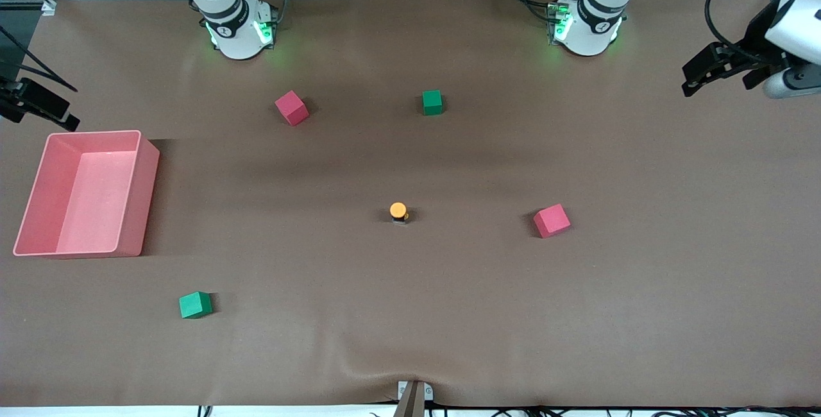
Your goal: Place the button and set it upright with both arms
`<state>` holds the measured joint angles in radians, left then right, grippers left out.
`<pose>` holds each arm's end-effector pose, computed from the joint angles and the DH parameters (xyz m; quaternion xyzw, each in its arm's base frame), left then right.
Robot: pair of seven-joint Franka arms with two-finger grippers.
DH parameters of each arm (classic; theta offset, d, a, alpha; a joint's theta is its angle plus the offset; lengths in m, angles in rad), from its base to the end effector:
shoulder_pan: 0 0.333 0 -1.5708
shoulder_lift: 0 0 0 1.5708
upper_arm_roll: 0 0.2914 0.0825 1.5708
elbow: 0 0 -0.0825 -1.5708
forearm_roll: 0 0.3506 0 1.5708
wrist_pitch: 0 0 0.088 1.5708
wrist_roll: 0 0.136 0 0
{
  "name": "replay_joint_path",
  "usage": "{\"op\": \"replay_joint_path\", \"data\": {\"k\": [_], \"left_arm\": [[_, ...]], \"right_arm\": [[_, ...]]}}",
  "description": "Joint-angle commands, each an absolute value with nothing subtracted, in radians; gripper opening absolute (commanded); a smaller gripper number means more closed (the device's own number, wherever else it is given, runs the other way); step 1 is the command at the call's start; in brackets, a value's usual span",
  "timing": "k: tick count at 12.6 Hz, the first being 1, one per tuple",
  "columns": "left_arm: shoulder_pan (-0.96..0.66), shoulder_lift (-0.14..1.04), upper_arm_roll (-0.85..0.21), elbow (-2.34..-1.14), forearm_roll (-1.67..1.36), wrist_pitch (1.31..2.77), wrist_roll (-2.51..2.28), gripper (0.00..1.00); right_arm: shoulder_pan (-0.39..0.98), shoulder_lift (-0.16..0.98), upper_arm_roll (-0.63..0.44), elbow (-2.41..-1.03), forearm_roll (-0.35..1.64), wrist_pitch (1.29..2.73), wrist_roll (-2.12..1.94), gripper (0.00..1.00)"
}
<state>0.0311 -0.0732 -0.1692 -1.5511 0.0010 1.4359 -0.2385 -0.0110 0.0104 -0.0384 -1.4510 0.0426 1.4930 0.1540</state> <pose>0.4799 -0.0697 0.6042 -0.9985 -0.0506 0.0199 0.0106 0.5169 -0.0194 0.6108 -0.9947 0.0995 -0.0147 0.0218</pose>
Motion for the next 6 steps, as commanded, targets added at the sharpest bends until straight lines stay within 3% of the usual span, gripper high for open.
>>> {"op": "replay_joint_path", "data": {"k": [1,6], "left_arm": [[0.038,-0.072,-0.172,-1.563,-0.014,1.448,-0.212,1.0],[0.037,-0.067,-0.166,-1.555,-0.002,1.447,-0.218,1.0]], "right_arm": [[-0.012,0.005,-0.04,-1.451,0.058,1.476,0.146,1.0],[-0.018,0.005,-0.041,-1.451,0.058,1.474,0.146,1.0]]}}
